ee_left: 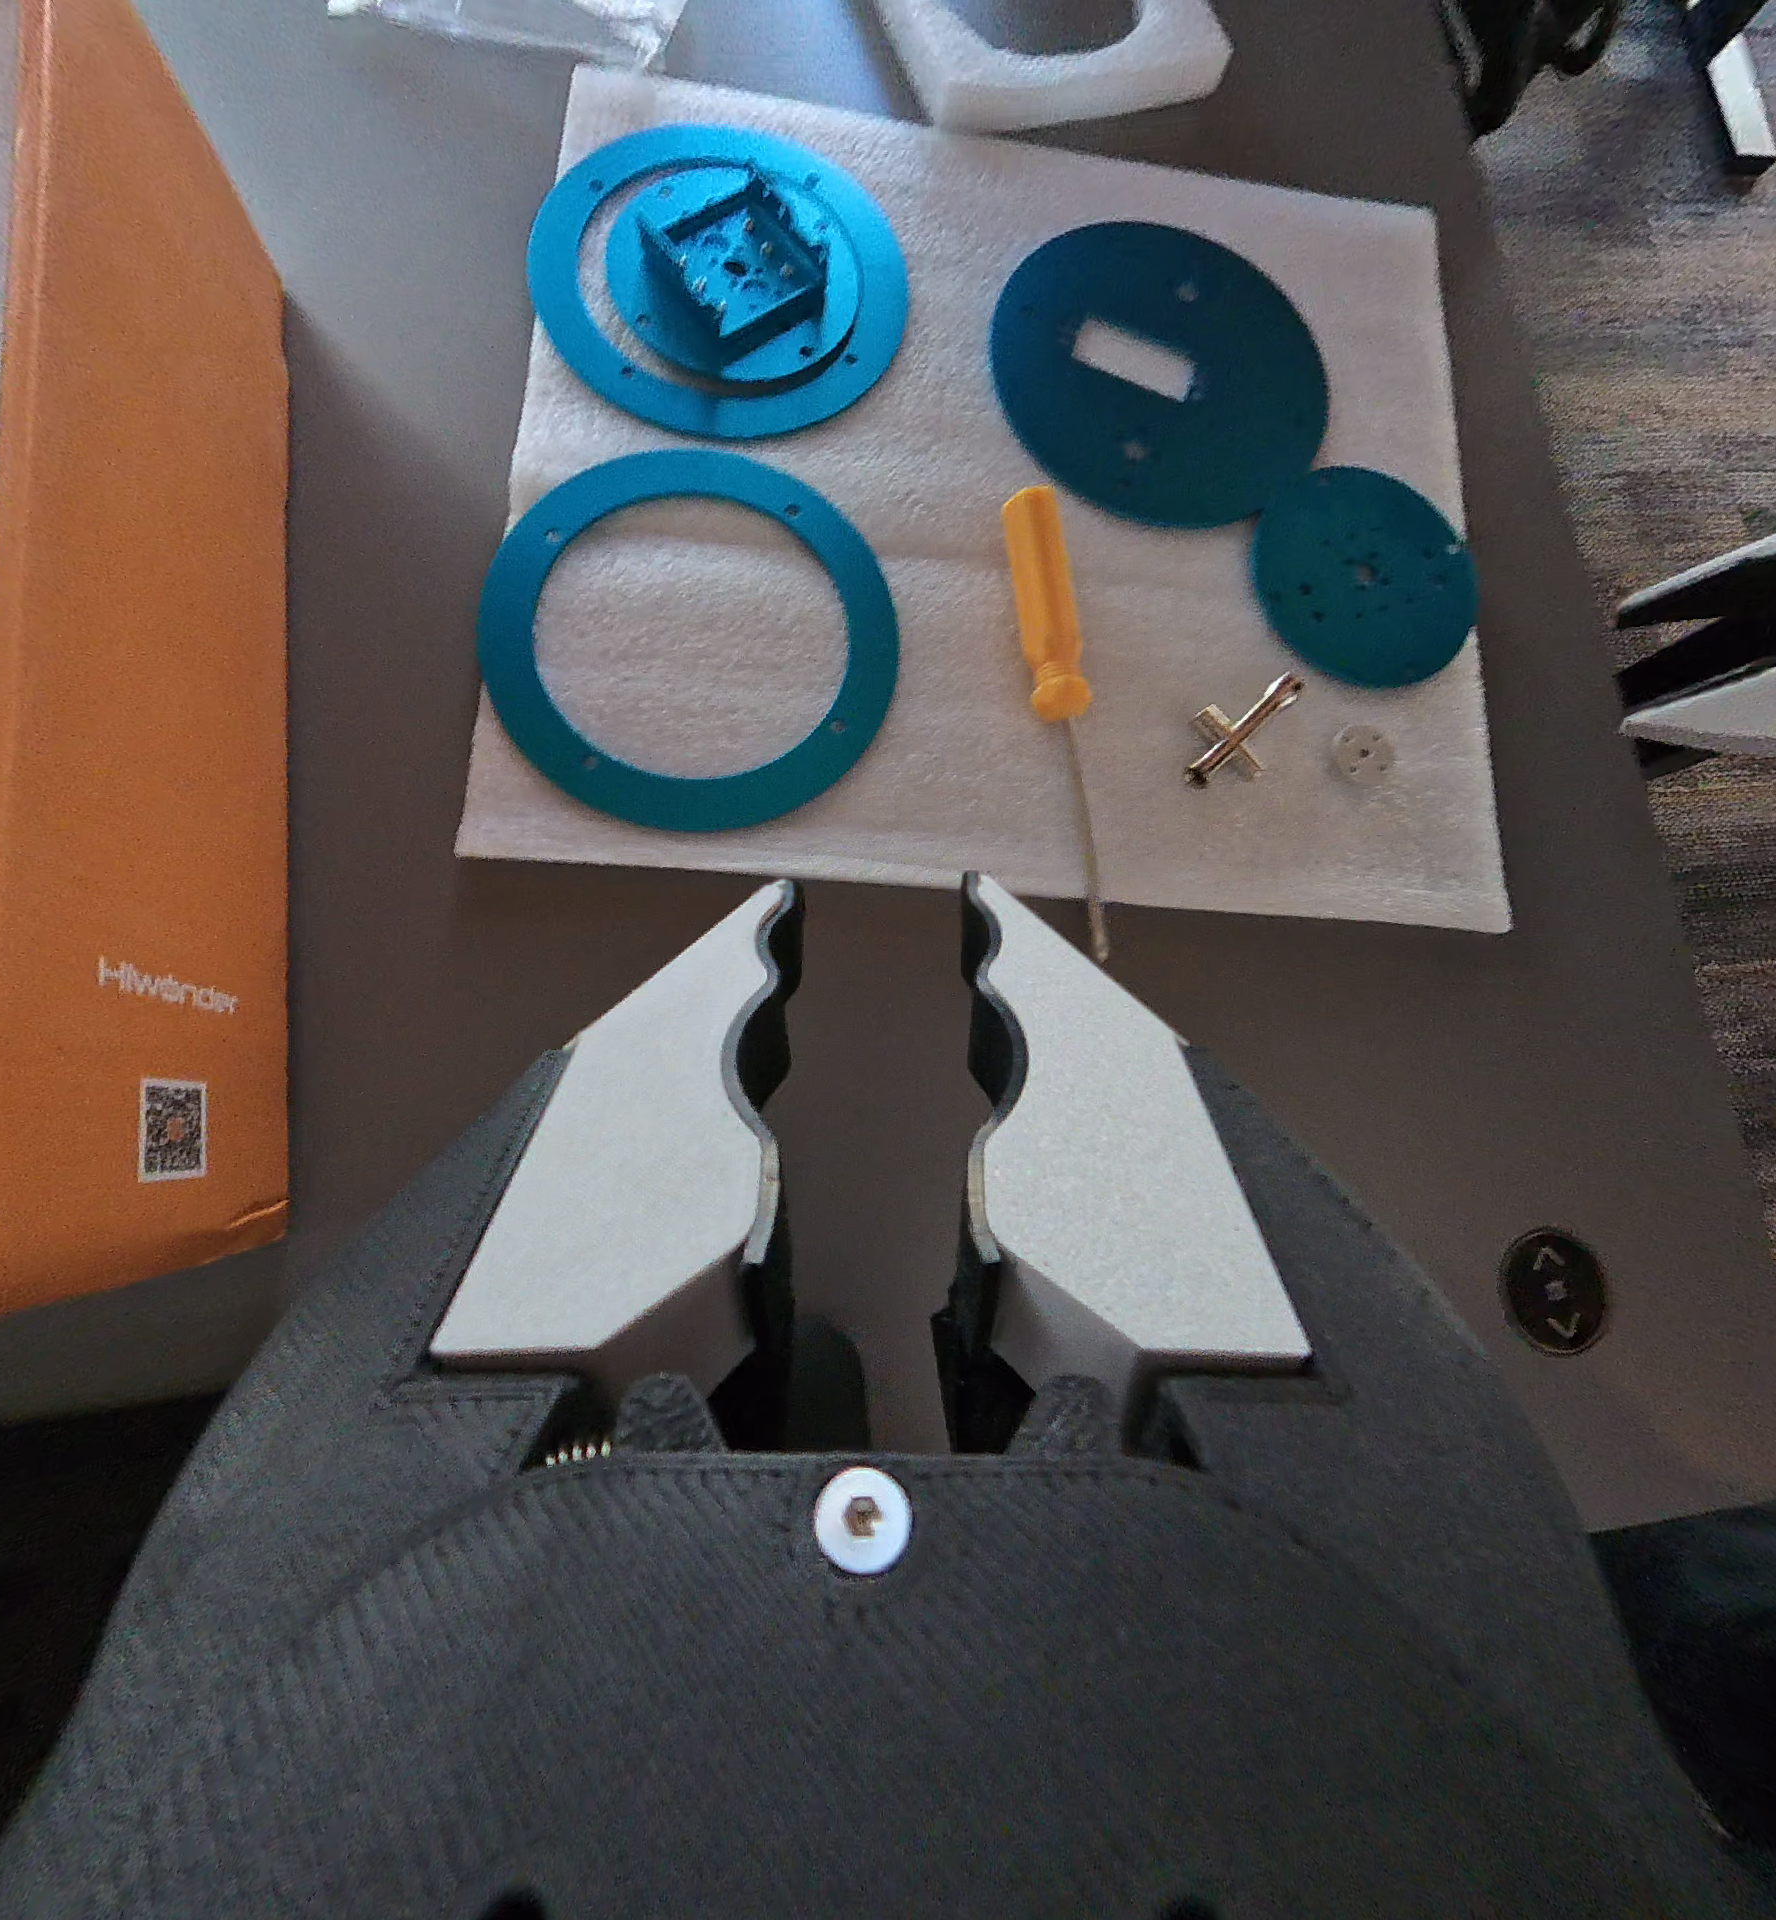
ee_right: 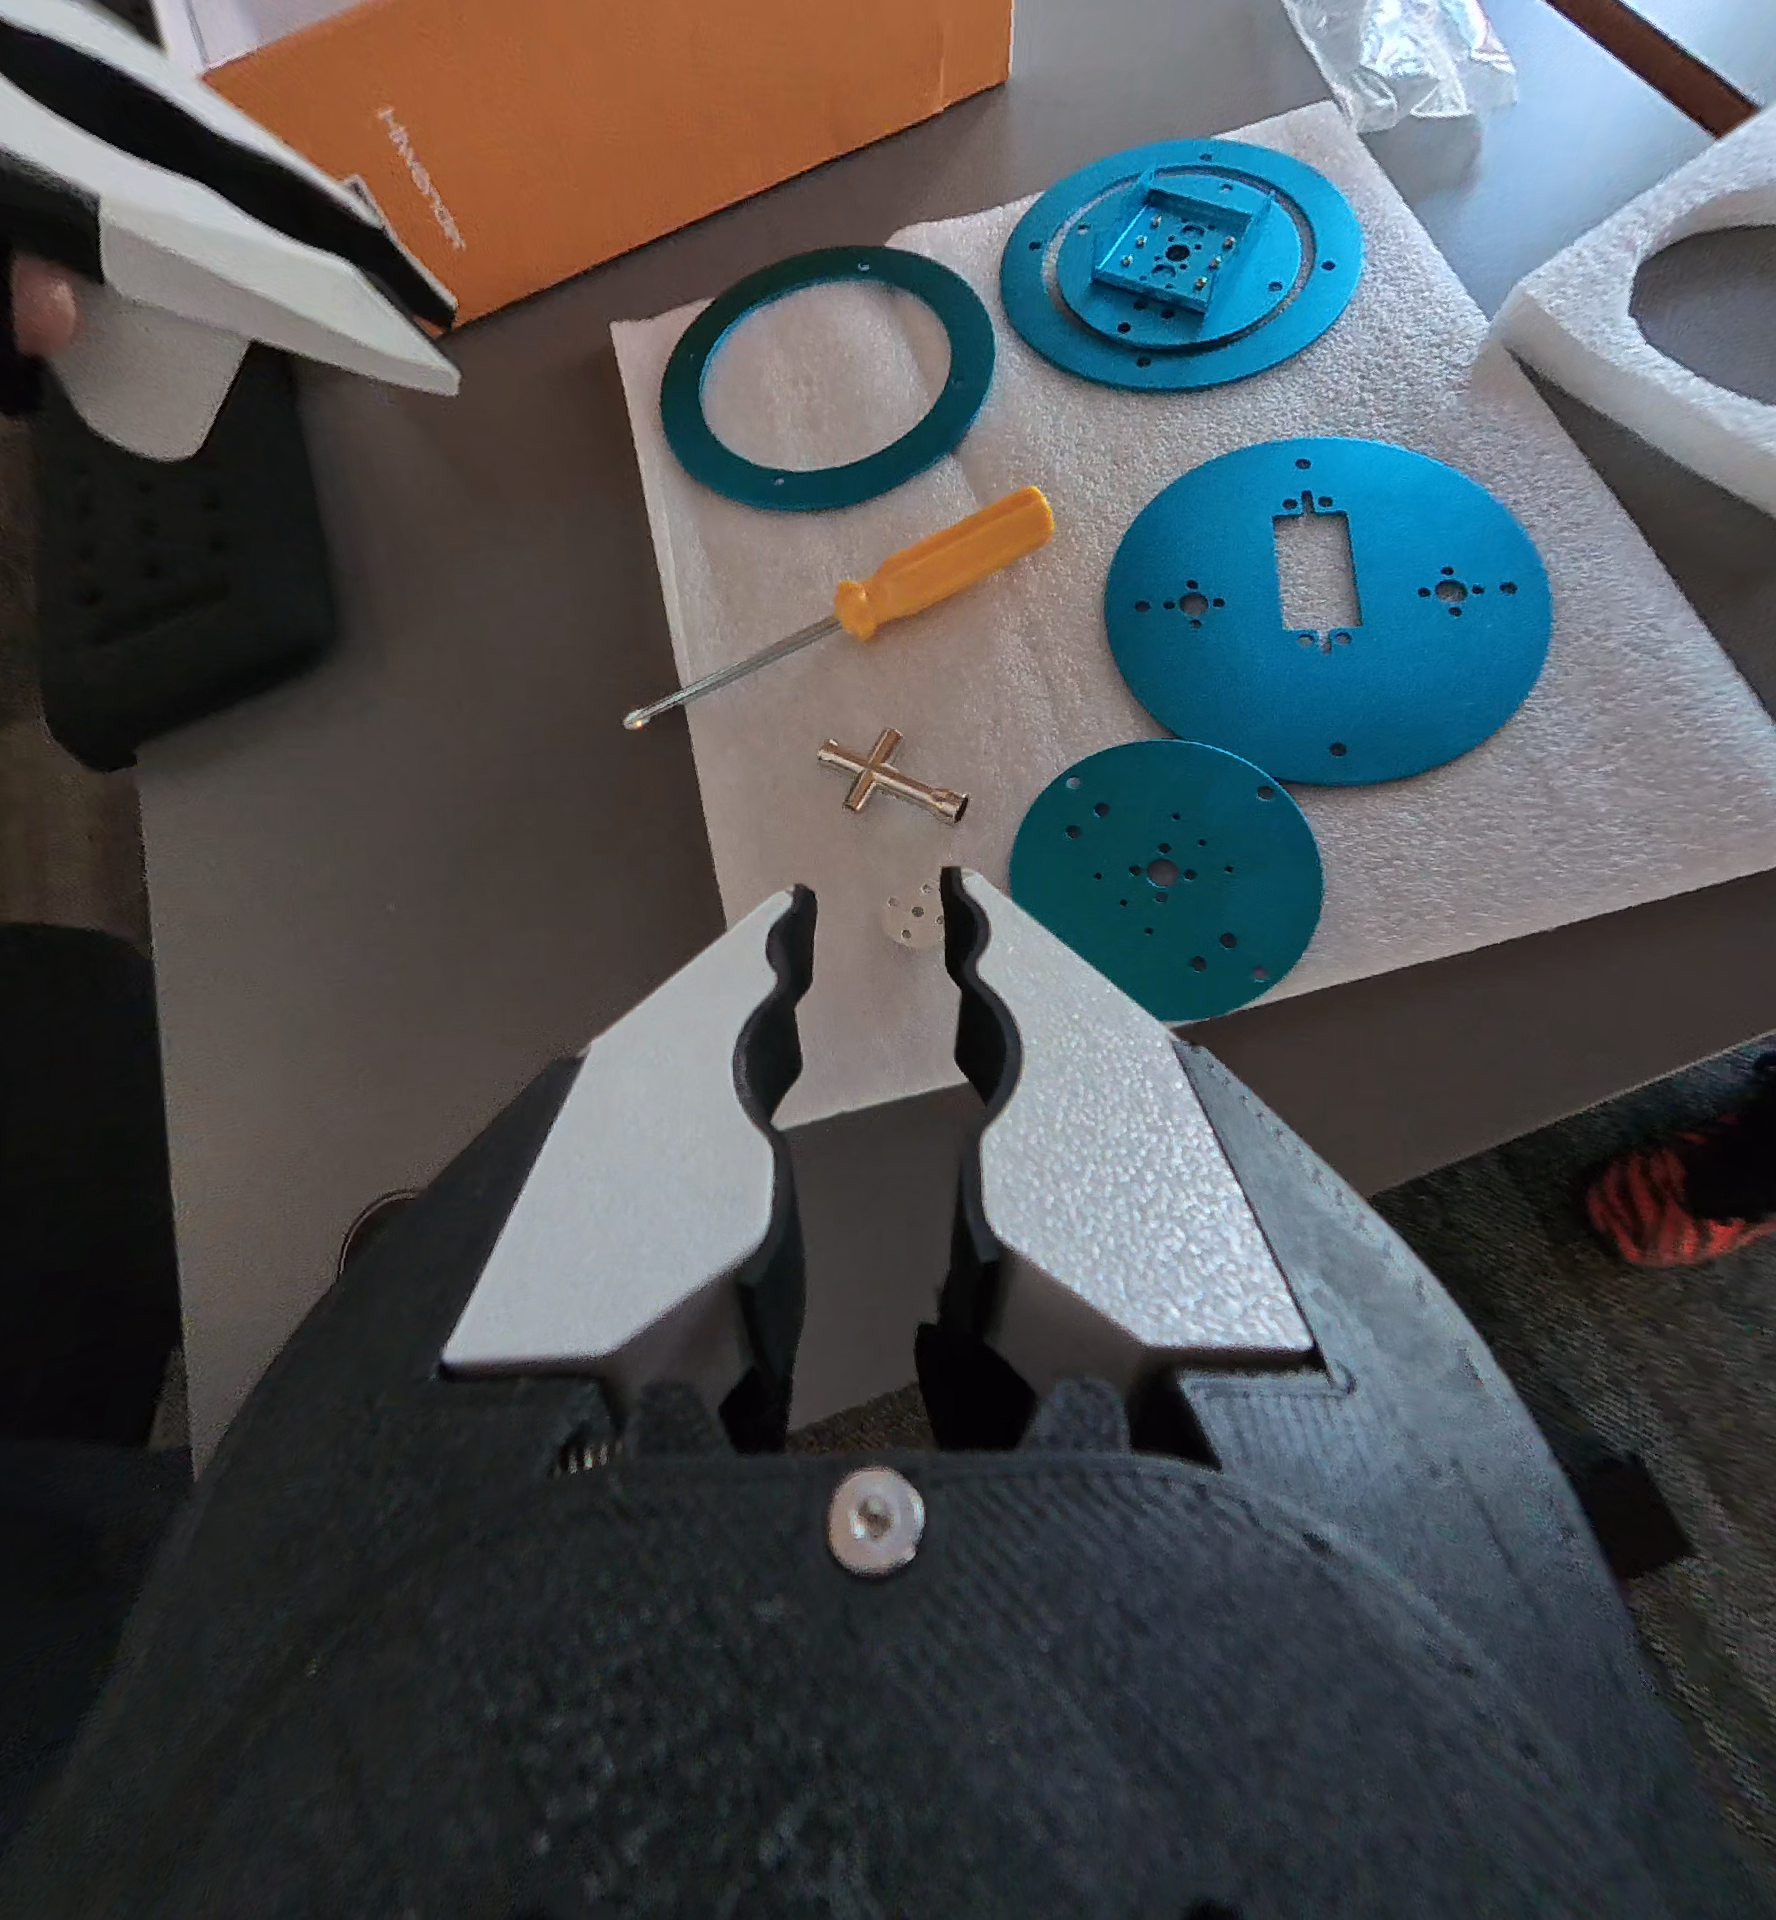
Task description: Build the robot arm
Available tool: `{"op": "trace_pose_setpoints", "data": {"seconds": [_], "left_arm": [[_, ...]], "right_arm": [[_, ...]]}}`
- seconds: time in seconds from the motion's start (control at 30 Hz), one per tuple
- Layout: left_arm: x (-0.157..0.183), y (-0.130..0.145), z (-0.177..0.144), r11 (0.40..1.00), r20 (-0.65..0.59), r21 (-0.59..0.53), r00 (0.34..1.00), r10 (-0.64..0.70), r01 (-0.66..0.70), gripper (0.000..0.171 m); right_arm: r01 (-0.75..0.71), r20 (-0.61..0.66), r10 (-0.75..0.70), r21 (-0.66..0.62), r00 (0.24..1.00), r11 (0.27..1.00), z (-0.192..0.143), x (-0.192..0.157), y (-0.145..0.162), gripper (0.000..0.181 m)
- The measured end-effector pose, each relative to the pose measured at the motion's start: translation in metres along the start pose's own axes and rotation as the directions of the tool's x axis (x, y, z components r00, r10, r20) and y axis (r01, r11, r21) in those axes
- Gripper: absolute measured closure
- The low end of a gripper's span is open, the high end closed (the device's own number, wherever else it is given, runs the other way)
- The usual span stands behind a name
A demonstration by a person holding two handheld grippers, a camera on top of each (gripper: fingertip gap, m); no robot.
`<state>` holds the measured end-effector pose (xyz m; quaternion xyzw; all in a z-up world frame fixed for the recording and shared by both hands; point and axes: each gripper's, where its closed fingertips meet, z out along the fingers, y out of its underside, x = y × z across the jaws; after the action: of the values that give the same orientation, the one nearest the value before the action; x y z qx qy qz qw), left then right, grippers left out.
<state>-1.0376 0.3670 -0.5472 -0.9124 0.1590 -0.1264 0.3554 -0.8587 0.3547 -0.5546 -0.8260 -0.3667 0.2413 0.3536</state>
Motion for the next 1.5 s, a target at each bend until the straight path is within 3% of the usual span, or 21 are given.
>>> {"op": "trace_pose_setpoints", "data": {"seconds": [0.13,0.2,0.3,0.4,0.5,0.57,0.63,0.67,0.73,0.8,0.93,1.0,1.03,1.2,1.4,1.47,1.5], "left_arm": [[-0.011,-0.050,0.021,0.998,0.039,0.053,0.999,0.035,-0.037,0.149],[-0.028,-0.076,0.047,0.999,0.033,0.034,0.999,0.014,-0.015,0.163],[-0.064,-0.101,0.100,0.999,0.085,-0.032,0.996,-0.026,0.029,0.163],[-0.091,-0.098,0.146,0.971,0.064,-0.185,0.988,-0.140,0.150,0.152],[-0.098,-0.103,0.163,0.941,0.017,-0.182,0.958,-0.287,0.286,0.149],[-0.090,-0.117,0.165,0.960,-0.052,-0.117,0.964,-0.260,0.253,0.141],[-0.070,-0.129,0.166,0.991,-0.170,-0.066,0.978,-0.123,0.113,0.131],[-0.064,-0.127,0.168,0.997,-0.185,-0.070,0.982,-0.031,0.019,0.134],[-0.073,-0.110,0.179,0.982,-0.086,-0.178,0.995,0.046,-0.060,0.150],[-0.067,-0.105,0.185,0.972,-0.082,-0.236,0.997,-0.006,-0.014,0.156],[-0.058,-0.113,0.187,0.966,-0.048,-0.210,0.986,-0.162,0.149,0.150],[-0.059,-0.106,0.191,0.954,-0.002,-0.268,0.991,-0.135,0.130,0.153],[-0.065,-0.105,0.192,0.953,0.041,-0.288,0.995,-0.089,0.097,0.164],[-0.069,-0.109,0.195,0.932,0.055,-0.364,0.998,0.019,0.002,0.171],[-0.054,-0.131,0.173,0.976,-0.132,-0.216,0.989,-0.063,0.033,0.171],[-0.037,-0.150,0.147,0.982,-0.287,-0.115,0.942,-0.174,0.147,0.171],[-0.020,-0.165,0.127,0.975,-0.420,-0.056,0.881,-0.219,0.216,0.171]], "right_arm": [[0.033,-0.011,-0.033,-0.026,0.999,0.999,-0.025,-0.005,-0.009,0.156],[0.042,-0.011,-0.042,-0.036,0.999,0.998,-0.036,-0.007,-0.009,0.157],[0.072,-0.017,-0.073,-0.049,0.997,0.996,-0.042,-0.007,-0.006,0.157],[0.098,0.023,-0.098,-0.025,0.995,0.995,-0.015,0.005,-0.029,0.157],[0.032,0.093,-0.026,-0.060,0.995,0.998,0.048,0.040,-0.067,0.142],[0.007,0.123,-0.003,-0.032,0.992,0.999,0.089,0.064,-0.097,0.142],[0.022,0.158,-0.018,-0.019,0.987,1.000,0.120,0.079,-0.118,0.141],[0.022,0.147,-0.019,-0.025,0.989,0.999,0.131,0.089,-0.123,0.142],[0.003,0.118,0.000,-0.026,0.993,1.000,0.141,0.104,-0.128,0.147],[-0.005,0.109,0.005,-0.009,0.994,1.000,0.140,0.106,-0.125,0.148],[0.017,0.102,-0.014,-0.024,0.995,1.000,0.130,0.096,-0.097,0.150],[0.059,0.093,-0.053,-0.066,0.994,0.996,0.125,0.094,-0.080,0.151],[0.080,0.087,-0.073,-0.080,0.993,0.994,0.122,0.093,-0.074,0.152],[0.078,0.086,-0.072,-0.070,0.994,0.994,0.105,0.084,-0.063,0.152],[0.031,0.066,-0.032,0.020,0.997,0.999,0.074,0.079,-0.070,0.155],[-0.005,0.067,0.001,0.055,0.998,0.998,0.063,0.079,-0.076,0.155],[-0.028,0.092,0.019,0.090,0.996,0.996,0.054,0.074,-0.083,0.155]]}}
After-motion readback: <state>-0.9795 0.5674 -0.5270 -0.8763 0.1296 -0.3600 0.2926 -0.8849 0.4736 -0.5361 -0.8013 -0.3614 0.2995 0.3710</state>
